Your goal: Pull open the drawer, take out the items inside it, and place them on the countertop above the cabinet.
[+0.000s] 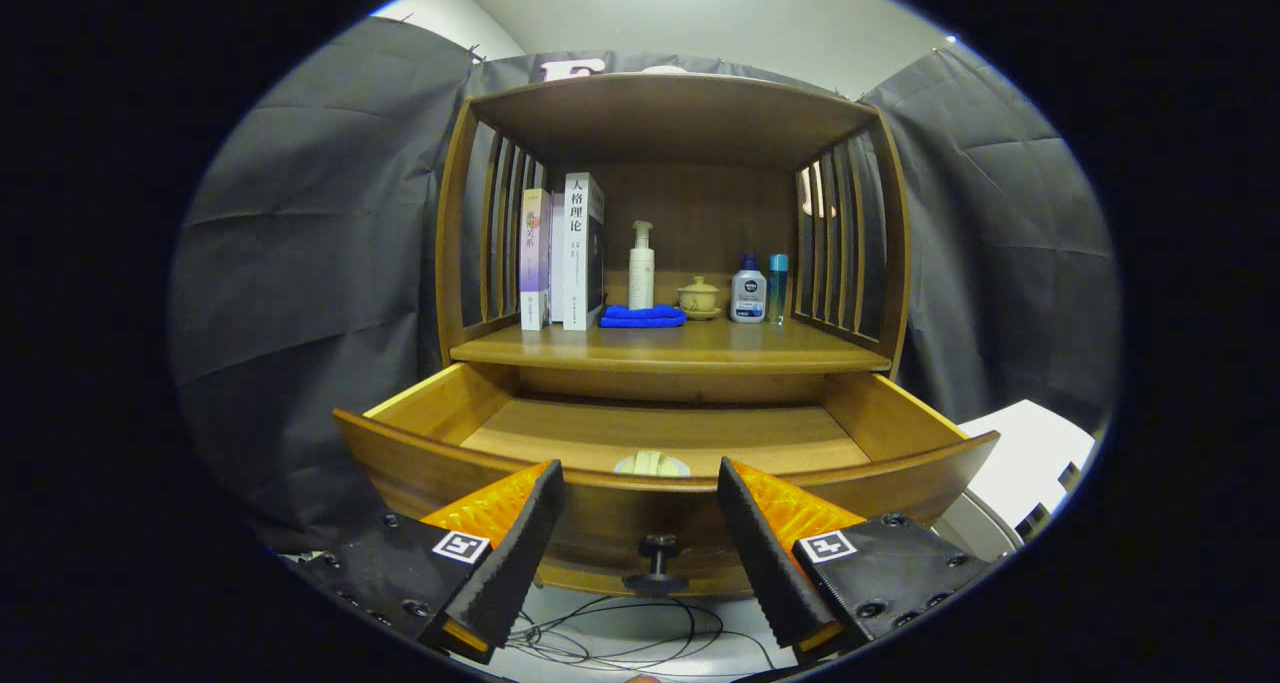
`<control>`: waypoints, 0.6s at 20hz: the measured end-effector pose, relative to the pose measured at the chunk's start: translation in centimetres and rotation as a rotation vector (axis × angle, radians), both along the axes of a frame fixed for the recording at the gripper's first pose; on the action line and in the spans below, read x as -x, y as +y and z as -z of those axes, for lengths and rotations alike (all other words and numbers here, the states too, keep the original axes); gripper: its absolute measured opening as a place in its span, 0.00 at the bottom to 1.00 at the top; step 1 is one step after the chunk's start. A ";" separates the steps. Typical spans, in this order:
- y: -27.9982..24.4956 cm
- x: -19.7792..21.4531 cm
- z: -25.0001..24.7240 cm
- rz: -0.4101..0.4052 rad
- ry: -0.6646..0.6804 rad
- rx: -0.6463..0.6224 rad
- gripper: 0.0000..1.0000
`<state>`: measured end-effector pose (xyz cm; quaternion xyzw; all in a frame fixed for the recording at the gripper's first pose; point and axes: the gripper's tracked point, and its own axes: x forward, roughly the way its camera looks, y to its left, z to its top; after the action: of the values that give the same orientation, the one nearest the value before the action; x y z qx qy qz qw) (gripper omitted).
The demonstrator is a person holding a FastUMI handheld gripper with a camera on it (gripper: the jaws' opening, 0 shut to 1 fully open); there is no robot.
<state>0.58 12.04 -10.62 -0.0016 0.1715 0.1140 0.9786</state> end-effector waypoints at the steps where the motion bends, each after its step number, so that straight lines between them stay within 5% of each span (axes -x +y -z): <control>1: 0.2 -0.6 0.0 0.002 0.008 0.009 0.96; 12: -0.2 -7.3 3.3 0.115 0.317 0.099 0.98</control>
<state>7.88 11.89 -13.88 -0.0222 0.3290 0.0480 0.9428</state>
